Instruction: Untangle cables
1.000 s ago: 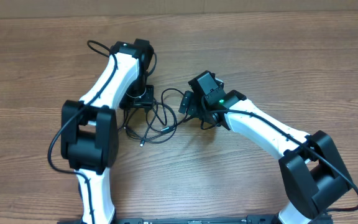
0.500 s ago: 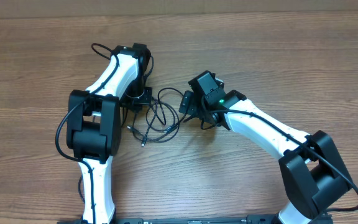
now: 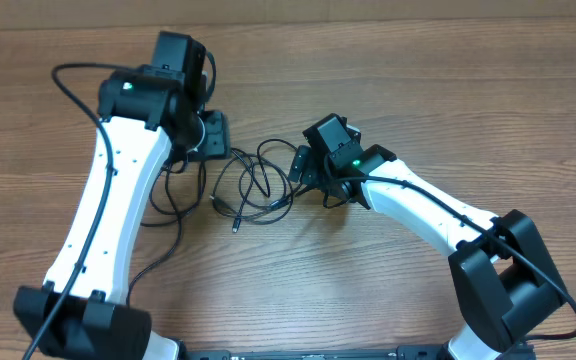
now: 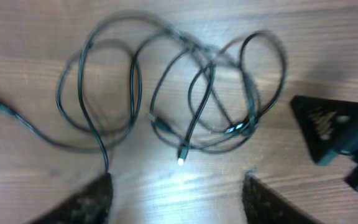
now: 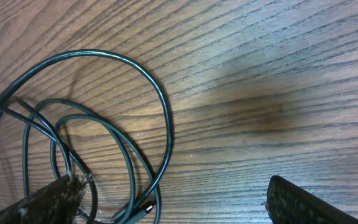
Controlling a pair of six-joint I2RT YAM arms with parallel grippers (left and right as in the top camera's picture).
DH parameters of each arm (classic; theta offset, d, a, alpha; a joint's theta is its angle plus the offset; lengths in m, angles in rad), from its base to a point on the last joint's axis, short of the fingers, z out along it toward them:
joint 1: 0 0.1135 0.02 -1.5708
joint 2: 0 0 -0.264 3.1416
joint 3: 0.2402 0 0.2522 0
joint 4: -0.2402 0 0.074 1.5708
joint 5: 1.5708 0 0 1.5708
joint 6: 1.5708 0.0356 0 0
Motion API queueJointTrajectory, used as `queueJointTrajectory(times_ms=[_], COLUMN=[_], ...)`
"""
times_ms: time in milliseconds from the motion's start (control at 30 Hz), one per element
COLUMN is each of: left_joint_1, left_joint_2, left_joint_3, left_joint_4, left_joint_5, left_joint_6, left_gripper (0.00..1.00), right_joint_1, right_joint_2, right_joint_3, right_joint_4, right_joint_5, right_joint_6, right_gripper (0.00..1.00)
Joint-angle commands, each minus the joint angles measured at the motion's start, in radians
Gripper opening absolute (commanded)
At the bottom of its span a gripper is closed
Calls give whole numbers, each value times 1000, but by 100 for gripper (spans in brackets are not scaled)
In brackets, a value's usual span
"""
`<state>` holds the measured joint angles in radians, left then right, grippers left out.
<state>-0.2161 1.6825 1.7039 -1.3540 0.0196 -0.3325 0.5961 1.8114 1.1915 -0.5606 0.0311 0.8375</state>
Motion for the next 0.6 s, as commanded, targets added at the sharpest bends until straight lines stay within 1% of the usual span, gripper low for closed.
queueJointTrajectory(times_ms=[0, 67, 100, 167, 233, 267, 333, 400, 433, 467, 500, 567], left_joint_1=[-8, -8, -8, -8, -8, -8, -8, -10, -10, -13, -15, -15], left_joint_2=[53, 62, 62, 62, 63, 63, 63, 63, 63, 63, 63, 63], left_joint_3=[-120, -213, -246, -316, -370, -394, -430, -507, -525, -563, -600, -637], left_joint_4=[15, 58, 81, 158, 235, 266, 309, 402, 426, 486, 554, 615], left_joint_5=[8, 8, 10, 65, 128, 131, 130, 130, 128, 127, 127, 127], left_joint_6=[-235, -341, -373, -410, -417, -441, -480, -544, -554, -566, -566, -566], left_gripper=[57, 40, 36, 34, 33, 31, 31, 31, 31, 31, 28, 25], right_joint_1=[0, 0, 0, 0, 0, 0, 0, 0, 0, 0, 0, 0], right_joint_2=[-3, -3, -3, -3, -3, -3, -3, -3, -3, -3, -3, -3], right_joint_3=[-2, -1, -2, -1, -1, -1, -2, -2, -1, -1, -2, -1], right_joint_4=[5, 5, 5, 5, 5, 5, 5, 5, 5, 5, 5, 5], right_joint_5=[13, 13, 13, 13, 13, 13, 13, 13, 13, 13, 13, 13], right_joint_6=[0, 0, 0, 0, 0, 0, 0, 0, 0, 0, 0, 0], right_gripper=[93, 93, 93, 93, 93, 93, 93, 93, 93, 93, 93, 93])
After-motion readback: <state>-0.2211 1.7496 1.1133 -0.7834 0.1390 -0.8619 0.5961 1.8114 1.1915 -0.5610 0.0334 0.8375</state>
